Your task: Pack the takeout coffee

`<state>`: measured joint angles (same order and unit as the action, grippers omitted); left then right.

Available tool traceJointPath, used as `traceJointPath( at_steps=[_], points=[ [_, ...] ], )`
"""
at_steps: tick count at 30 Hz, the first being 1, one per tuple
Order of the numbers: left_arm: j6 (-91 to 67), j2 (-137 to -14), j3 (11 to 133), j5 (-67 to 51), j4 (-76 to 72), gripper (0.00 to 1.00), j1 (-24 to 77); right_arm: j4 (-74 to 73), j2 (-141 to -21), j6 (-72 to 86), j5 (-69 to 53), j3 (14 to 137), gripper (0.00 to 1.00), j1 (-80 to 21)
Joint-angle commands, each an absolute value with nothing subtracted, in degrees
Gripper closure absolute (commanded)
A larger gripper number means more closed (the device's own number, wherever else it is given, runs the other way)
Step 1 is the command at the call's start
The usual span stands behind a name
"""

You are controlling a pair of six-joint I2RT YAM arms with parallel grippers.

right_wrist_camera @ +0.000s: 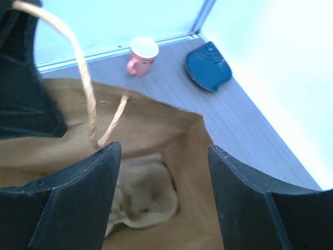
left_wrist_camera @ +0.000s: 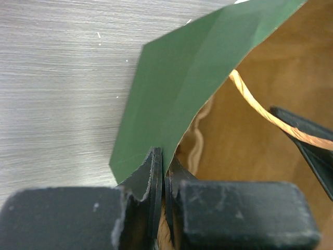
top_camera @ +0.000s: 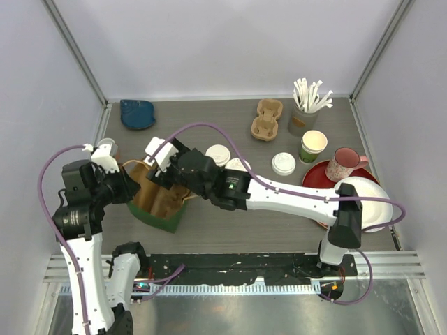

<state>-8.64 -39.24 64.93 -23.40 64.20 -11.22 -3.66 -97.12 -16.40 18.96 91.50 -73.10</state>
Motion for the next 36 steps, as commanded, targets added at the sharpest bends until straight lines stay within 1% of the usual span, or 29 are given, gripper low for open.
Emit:
traceJointPath(
  at_steps=[1, 4, 8, 13, 18, 32, 36],
  points=[
    [-3.3, -41.8, 67.0, -23.6, 62.4, 1.00, -11.1, -0.3, -101.5, -18.6, 29.1, 97.6, 0.27, -73.0],
    [-2.2, -42.9, 66.2, -28.4, 62.4, 1.00, -11.2, 1.5, -102.6, -18.5, 30.5, 99.3, 0.27, -73.0],
    [-2.5, -43.3, 64.9, -29.4, 60.6, 1.00, -11.1, 1.5, -102.8, -18.6, 30.6, 101.2, 0.27, -73.0],
    [-2.5, -44.4, 64.8, -33.5, 60.9, 1.00, -11.1, 0.4, -101.3, -18.5, 30.9, 103.2, 0.27, -73.0],
    [-2.6, -45.8, 64.1, -34.5, 60.2, 1.00, -11.0, 0.4, -98.9, -18.1, 30.8, 103.9, 0.27, -73.0],
    [1.5, -47.0, 63.8, -35.0, 60.3, 1.00, -11.0, 0.4, -92.7, -18.4, 32.9, 100.5, 0.27, -71.9],
    [3.3, -47.9, 64.1, -35.6, 61.1, 1.00, -11.1, -3.0, -90.6, -18.6, 34.2, 98.3, 0.27, -71.3]
  ],
)
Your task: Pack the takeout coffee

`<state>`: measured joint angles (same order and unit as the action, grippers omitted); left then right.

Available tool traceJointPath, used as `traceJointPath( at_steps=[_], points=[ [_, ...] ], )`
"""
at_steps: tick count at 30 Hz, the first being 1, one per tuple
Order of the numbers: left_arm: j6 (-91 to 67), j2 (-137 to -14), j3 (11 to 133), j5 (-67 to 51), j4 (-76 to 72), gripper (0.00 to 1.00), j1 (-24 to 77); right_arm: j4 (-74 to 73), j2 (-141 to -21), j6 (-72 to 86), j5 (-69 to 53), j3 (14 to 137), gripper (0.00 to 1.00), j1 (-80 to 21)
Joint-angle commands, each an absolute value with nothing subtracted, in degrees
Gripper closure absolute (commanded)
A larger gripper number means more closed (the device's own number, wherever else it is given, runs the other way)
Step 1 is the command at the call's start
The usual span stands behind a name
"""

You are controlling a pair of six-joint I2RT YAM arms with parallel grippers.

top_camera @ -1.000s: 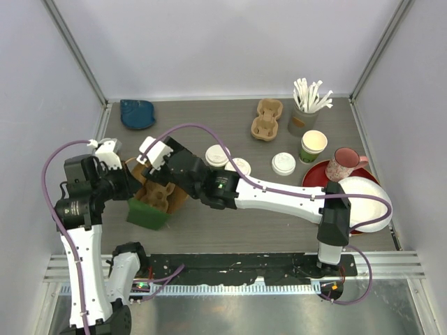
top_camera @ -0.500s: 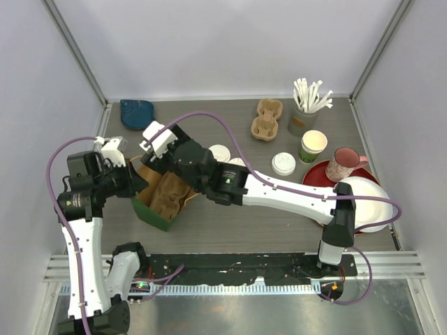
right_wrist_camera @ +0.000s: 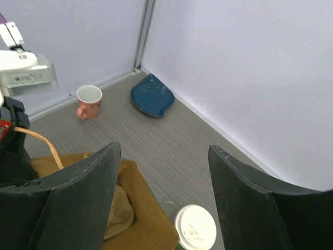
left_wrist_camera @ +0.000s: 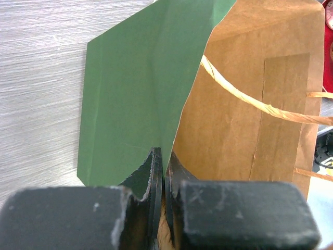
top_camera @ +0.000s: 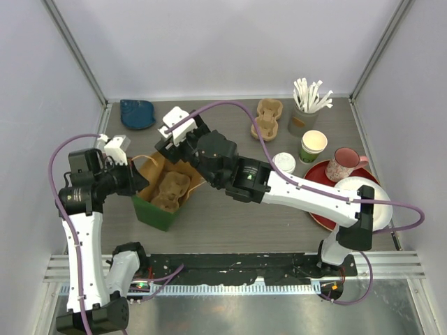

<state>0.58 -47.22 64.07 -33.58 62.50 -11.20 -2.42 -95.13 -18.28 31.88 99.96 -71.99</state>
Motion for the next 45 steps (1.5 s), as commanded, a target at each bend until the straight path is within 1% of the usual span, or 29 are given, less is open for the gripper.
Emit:
traceJointPath(
  at_steps=[1, 5, 7, 8, 10, 11, 13, 14, 16, 17, 19, 20, 24, 29, 32, 35, 38, 39, 41, 45],
  points=[
    [3.9, -48.0, 64.1, -35.5, 61.2, 1.00, -11.0, -3.1, -90.1, -18.5, 34.9, 97.7, 0.27, -71.0],
    [4.7, -48.0, 63.8, -34.6, 60.8, 0.96, -11.0, -4.7, -86.8, -16.1, 34.4, 94.4, 0.27, -69.3],
    [5.2, -48.1, 64.0, -34.5, 60.7, 0.89, -11.1, -5.6, -85.1, -15.6, 34.3, 92.6, 0.27, -68.2],
    [5.3, -48.2, 64.1, -34.4, 60.8, 0.83, -11.1, -5.7, -84.6, -15.4, 34.1, 91.8, 0.27, -67.8],
    [5.3, -48.3, 64.5, -34.3, 60.9, 0.77, -11.1, -5.8, -83.2, -15.1, 33.6, 89.8, 0.27, -66.9],
    [5.3, -48.2, 64.7, -34.1, 61.1, 0.72, -11.1, -6.0, -82.8, -14.9, 33.4, 89.3, 0.27, -66.5],
    [5.7, -48.2, 65.5, -33.7, 61.9, 0.66, -11.0, -6.4, -82.3, -14.2, 33.1, 88.6, 0.27, -66.0],
    [6.1, -48.1, 65.8, -33.5, 62.1, 0.61, -11.0, -6.9, -82.2, -14.0, 33.0, 88.4, 0.27, -65.9],
    [6.5, -48.1, 66.6, -33.0, 63.0, 0.58, -11.1, -7.2, -82.2, -13.8, 32.6, 88.1, 0.27, -65.7],
    [6.5, -47.9, 67.4, -32.9, 63.3, 0.54, -11.1, -7.7, -82.3, -13.7, 32.5, 88.0, 0.27, -65.6],
    [6.6, -47.8, 68.2, -32.4, 64.2, 0.50, -11.1, -8.3, -82.4, -13.4, 32.3, 88.1, 0.27, -65.3],
    [6.7, -47.8, 69.0, -31.8, 64.3, 0.46, -11.0, -9.0, -82.5, -13.2, 32.3, 88.2, 0.26, -65.3],
    [6.4, -47.8, 70.4, -28.7, 65.5, 0.37, -11.1, -12.6, -82.2, -11.3, 32.1, 88.7, 0.25, -64.3],
    [6.2, -47.2, 71.1, -27.2, 66.5, 0.32, -11.2, -20.9, -81.0, -7.7, 32.8, 89.1, 0.22, -62.1],
    [6.6, -47.2, 71.4, -27.7, 67.1, 0.32, -11.1, -29.8, -79.7, -3.4, 31.0, 88.9, 0.22, -59.2],
    [6.8, -47.4, 70.9, -27.5, 67.1, 0.32, -11.0, -35.8, -78.8, -0.2, 29.1, 87.7, 0.22, -55.8],
    [6.9, -47.3, 70.3, -27.6, 66.7, 0.32, -11.1, -37.3, -78.7, 1.1, 24.5, 84.5, 0.24, -52.7],
    [6.9, -47.4, 70.2, -27.4, 66.5, 0.32, -11.1, -37.4, -78.8, 0.9, 20.4, 83.0, 0.25, -52.0],
    [7.0, -47.4, 70.3, -26.5, 66.3, 0.34, -11.1, -37.4, -80.1, 0.2, 16.7, 82.4, 0.28, -49.7],
    [6.7, -47.3, 70.8, -23.0, 65.2, 0.34, -11.1, -35.8, -82.8, 0.6, 12.5, 82.3, 0.31, -45.0]
  ],
)
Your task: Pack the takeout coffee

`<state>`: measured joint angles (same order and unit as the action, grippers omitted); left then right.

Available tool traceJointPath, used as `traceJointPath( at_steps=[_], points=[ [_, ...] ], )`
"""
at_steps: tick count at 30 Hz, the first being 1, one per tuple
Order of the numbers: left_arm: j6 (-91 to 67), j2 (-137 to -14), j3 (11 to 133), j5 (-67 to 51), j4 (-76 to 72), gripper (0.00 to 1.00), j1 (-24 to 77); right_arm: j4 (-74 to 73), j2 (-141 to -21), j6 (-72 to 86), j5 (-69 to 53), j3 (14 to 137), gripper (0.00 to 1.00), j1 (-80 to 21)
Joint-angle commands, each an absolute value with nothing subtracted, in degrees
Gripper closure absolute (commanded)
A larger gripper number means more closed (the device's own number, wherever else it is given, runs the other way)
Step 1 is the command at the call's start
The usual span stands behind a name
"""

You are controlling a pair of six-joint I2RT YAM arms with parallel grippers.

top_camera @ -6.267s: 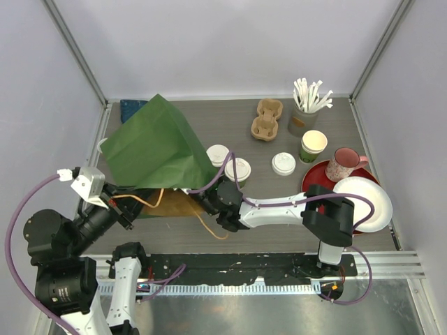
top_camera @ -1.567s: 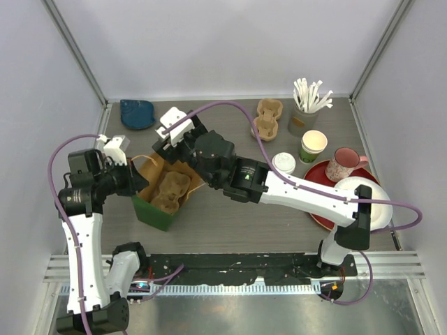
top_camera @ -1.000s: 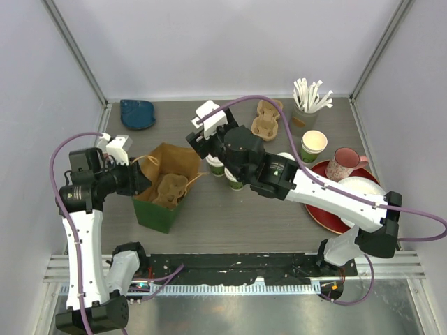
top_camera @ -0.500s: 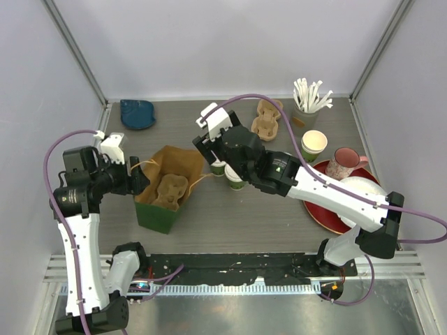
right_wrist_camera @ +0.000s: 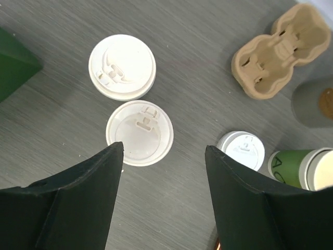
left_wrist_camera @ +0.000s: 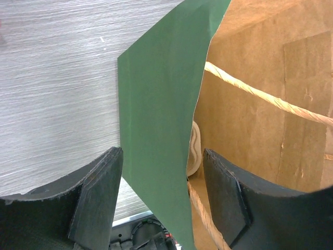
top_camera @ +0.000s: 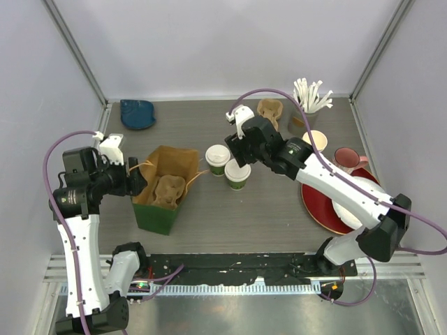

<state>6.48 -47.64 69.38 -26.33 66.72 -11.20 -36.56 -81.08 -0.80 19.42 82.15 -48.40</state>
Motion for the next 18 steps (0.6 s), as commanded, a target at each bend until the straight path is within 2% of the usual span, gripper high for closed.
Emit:
traceJointPath(
  at_steps=[1, 7, 18],
  points=[
    [6.5, -47.3, 70.7, -22.6, 64.7, 0.34, -11.1, -35.5, -83.5, 0.4, 13.6, 82.2, 0.33, -44.3],
    [7.7, -47.0, 68.8, -22.1, 64.7, 0.37, -11.0, -35.5, -89.7, -4.1, 8.2, 81.9, 0.43, -39.3],
    [8.3, -47.4, 68.6, -23.2, 65.3, 0.52, -11.1, -35.8, -95.4, -9.9, -3.1, 83.7, 0.47, -36.8]
  ],
)
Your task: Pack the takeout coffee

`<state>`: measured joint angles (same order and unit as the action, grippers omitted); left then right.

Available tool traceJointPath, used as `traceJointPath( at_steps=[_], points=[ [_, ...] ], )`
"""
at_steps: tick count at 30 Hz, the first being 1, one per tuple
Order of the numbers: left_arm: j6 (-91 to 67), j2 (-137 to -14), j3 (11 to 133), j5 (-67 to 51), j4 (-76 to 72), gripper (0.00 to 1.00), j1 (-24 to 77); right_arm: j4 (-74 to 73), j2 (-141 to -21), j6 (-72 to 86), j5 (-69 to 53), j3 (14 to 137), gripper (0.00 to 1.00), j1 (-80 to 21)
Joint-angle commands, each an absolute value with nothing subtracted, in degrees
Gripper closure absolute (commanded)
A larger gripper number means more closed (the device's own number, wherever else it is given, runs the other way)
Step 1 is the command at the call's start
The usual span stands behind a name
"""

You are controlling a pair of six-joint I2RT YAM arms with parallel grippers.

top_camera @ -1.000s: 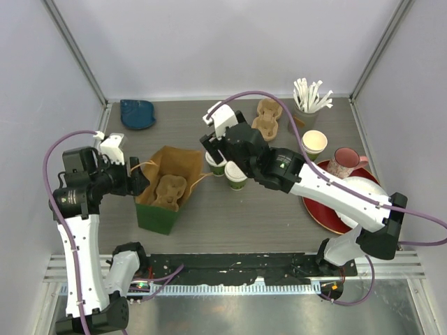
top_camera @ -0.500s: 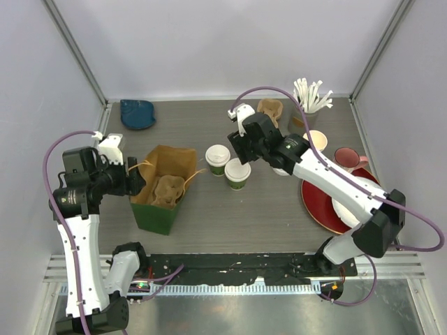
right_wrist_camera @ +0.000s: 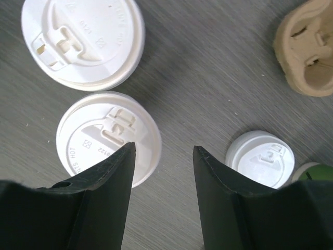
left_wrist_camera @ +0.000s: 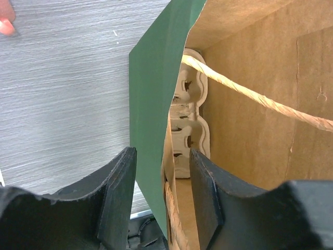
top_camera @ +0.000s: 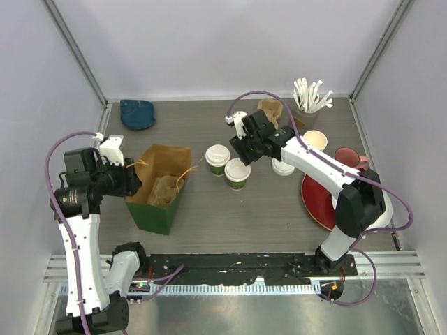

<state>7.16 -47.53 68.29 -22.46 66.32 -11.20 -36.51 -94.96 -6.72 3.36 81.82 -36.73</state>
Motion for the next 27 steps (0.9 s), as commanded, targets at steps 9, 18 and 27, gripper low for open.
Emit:
traceJointPath(
  at_steps=[9, 18, 27],
  points=[
    [8.5, -47.6, 68.2, -23.7, 65.0, 0.69, -11.1, -35.8, -97.5, -11.9, -4.5, 83.3, 0.46, -36.7],
    [8.9, -47.5, 67.9, -25.0, 65.3, 0.79, -11.0, -34.1, -99.7, -13.9, -4.5, 84.5, 0.44, -36.8],
    [9.1, -47.5, 66.9, -27.2, 65.0, 0.84, -10.8, -34.8, -99.1, -14.2, -7.5, 82.8, 0.58, -36.8]
  ],
)
